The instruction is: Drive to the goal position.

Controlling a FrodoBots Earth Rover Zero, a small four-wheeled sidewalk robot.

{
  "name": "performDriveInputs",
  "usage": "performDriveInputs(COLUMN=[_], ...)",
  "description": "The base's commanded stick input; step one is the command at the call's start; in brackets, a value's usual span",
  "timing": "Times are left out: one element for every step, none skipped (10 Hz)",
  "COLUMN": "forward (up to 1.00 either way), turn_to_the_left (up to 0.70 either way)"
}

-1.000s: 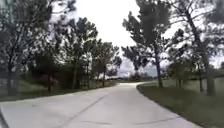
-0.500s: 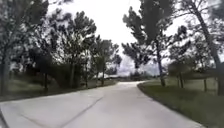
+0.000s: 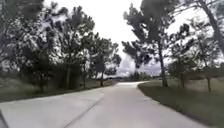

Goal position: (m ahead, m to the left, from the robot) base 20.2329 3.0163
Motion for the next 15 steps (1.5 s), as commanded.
performDriveInputs(forward=[0.85,0.85,0.85,0.85,0.85,0.85,0.85,0.85,0.85,0.85,0.85,0.85,0.85,0.85,0.85], turn_to_the_left=[0.0,0.0,0.0,0.0,0.0,0.0,0.0,0.0,0.0,0.0,0.0,0.0,0.0,0.0,0.0])
